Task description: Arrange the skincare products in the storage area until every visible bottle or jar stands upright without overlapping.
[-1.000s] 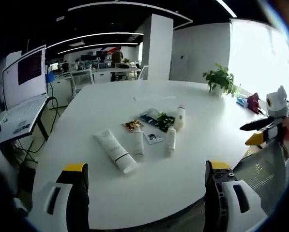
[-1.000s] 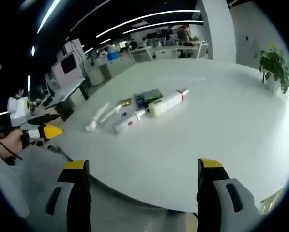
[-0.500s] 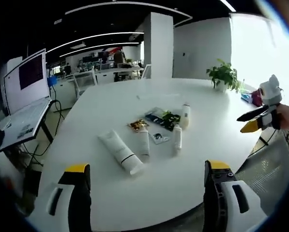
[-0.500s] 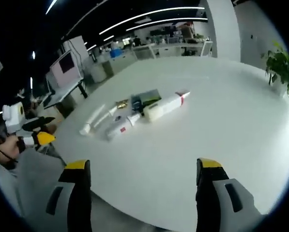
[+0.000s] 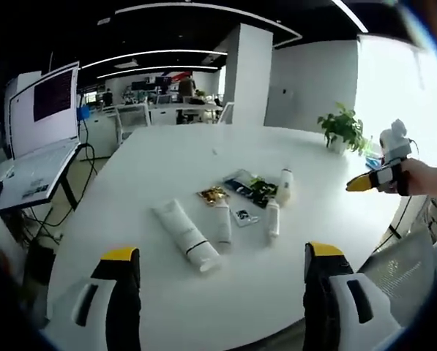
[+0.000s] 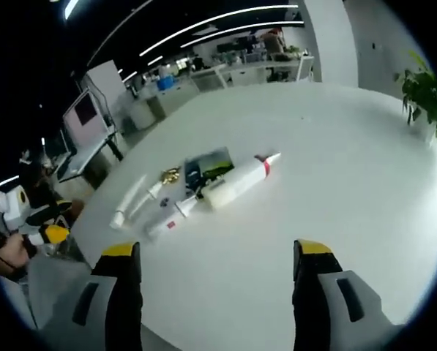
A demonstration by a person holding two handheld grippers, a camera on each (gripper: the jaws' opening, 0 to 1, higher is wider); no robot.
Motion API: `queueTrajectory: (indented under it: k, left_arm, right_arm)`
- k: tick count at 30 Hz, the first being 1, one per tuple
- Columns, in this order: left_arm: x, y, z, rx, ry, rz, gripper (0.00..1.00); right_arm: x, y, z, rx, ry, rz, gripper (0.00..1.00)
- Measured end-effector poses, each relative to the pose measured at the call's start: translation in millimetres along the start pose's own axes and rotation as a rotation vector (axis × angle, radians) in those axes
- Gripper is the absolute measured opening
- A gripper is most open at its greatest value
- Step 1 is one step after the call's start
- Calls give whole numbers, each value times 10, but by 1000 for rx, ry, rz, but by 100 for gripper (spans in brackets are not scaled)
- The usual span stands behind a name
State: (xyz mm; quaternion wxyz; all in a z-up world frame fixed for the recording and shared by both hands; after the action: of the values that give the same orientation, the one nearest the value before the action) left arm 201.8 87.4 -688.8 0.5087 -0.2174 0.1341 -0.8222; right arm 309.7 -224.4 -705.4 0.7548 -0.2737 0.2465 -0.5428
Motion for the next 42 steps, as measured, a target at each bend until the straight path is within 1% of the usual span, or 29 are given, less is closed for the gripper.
queueTrajectory:
  k: [3, 6, 9, 12, 14, 20, 21, 22, 25, 27, 29, 30, 32, 33, 35, 37, 38, 42]
  left_arm:
    - [-6, 3, -11, 5, -12, -6, 87]
    - [-64, -22, 0, 27, -36, -2, 87]
    - [-94, -36, 2, 46, -71, 1, 87]
    - [-91, -44, 3, 57, -92, 6, 86]
    - [-90, -45, 8, 61, -93, 9, 86]
    - [-91, -40, 3, 56, -88, 10, 86]
    - [-93, -42, 3, 56, -90, 10, 86]
    - [-92, -44, 6, 58, -93, 11, 86]
    - [-118, -59, 5, 68, -119, 14, 86]
    - [-117, -59, 5, 71, -132, 17, 86]
    - [-119, -56, 6, 72, -140, 16, 85]
    - [-132, -57, 4, 70, -141, 16, 85]
    - [-132, -47, 5, 66, -139, 16, 85]
    - [-129, -40, 3, 63, -138, 15, 85]
    - [-121, -30, -2, 56, -138, 14, 85]
    - [-119, -29, -1, 55, -139, 15, 85]
    - [-119, -28, -3, 54, -141, 16, 85]
    - [-146, -36, -14, 55, -157, 24, 85]
  right_arm:
    - [-17, 99, 76, -13, -21, 5, 85]
    - [-32, 227, 163, -36, -40, 8, 85]
    - [-54, 338, 246, -55, -33, 18, 85]
    - [-110, 426, 319, -59, -20, 19, 86]
    - [-89, 538, 400, -64, -38, 10, 86]
    - [-162, 712, 441, -92, -37, -2, 85]
    - [-128, 824, 464, -101, -35, -5, 85]
    - [-129, 860, 472, -105, -34, -7, 85]
    - [-151, 913, 484, -117, -23, -24, 84]
    - [-94, 1088, 520, -131, -9, -36, 84]
    - [-93, 1178, 540, -141, 1, -47, 83]
    - [-81, 1259, 551, -150, 3, -54, 82]
    - [-73, 1332, 559, -158, 3, -64, 81]
    - [-107, 1307, 540, -160, -2, -74, 80]
    - [-100, 1460, 513, -173, -27, -106, 79]
    - [-51, 1533, 527, -150, -71, -167, 76]
    - [-46, 1589, 527, -149, -104, -181, 74]
    - [-72, 1737, 538, -148, -105, -188, 74]
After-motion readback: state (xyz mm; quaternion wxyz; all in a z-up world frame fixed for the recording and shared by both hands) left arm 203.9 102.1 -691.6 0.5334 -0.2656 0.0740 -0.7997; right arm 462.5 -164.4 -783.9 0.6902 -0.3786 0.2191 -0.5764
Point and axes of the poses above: the point that each gripper's makers call its tool centre point, and the gripper's own axes: y roughly forward along the fingers, x roughly to its right, z roughly out of its top, the point moved 4 cm from there along -y, roughly backward along the fingers, and after that the axes turned 15 degrees about -z, right-handed, at the moved point
